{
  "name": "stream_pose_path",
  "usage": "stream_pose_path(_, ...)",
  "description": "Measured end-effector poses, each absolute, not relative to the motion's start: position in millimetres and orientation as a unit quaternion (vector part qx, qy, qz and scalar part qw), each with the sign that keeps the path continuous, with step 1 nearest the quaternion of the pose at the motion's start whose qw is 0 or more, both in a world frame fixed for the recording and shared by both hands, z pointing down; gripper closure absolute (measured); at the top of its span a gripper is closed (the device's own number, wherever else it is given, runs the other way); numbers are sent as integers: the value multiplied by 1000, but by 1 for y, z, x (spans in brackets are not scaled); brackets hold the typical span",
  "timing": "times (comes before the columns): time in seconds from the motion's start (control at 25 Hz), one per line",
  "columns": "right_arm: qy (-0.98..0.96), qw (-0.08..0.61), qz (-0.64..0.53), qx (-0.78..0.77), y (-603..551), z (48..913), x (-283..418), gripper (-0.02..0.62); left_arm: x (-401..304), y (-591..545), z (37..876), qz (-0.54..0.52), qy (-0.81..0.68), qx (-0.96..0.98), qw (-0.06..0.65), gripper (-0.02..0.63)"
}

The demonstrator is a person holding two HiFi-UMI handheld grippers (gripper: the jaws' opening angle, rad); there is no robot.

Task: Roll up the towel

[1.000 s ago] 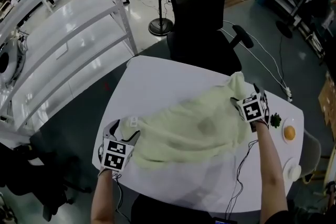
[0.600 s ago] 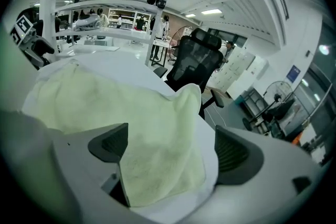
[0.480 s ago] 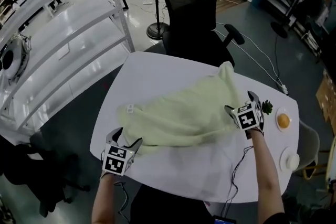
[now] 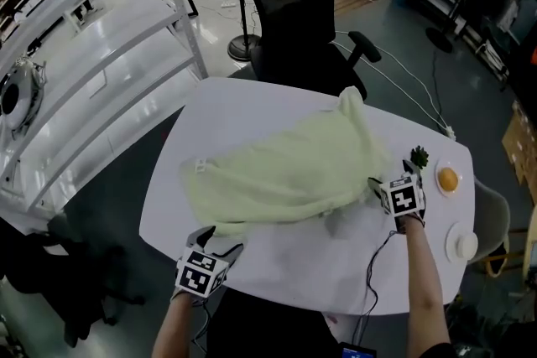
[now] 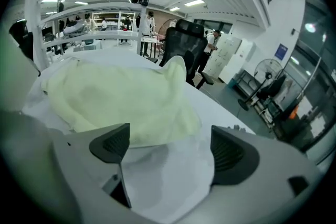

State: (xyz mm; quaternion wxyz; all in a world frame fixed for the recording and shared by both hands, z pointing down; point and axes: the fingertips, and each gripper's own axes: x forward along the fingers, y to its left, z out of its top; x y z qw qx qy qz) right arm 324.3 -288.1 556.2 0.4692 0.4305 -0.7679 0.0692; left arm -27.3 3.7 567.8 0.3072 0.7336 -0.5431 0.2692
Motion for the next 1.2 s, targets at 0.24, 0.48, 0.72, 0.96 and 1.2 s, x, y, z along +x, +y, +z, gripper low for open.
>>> stream_pose_path(0.24, -762, 423, 135, 471, -293, 564, 351, 132, -8, 5, 586, 286, -530, 735, 312, 326)
stream_pose_path(0.48, -761, 373, 199, 492, -300, 572, 351, 219, -14, -5, 602, 319, -536, 724, 296, 345)
stream_pose_path(0.72, -752, 357, 231, 504, -318, 592, 346, 261, -27, -17, 611, 354, -555, 701, 274, 464)
stream_pose_path(0.96, -751, 392, 224, 481, -331, 603, 328, 354, -33, -22, 612, 382, -553, 693, 260, 557)
stream_pose_path(1.2, -756, 423, 198, 458, -322, 596, 314, 542, -43, -12, 596, 393, -554, 691, 247, 566)
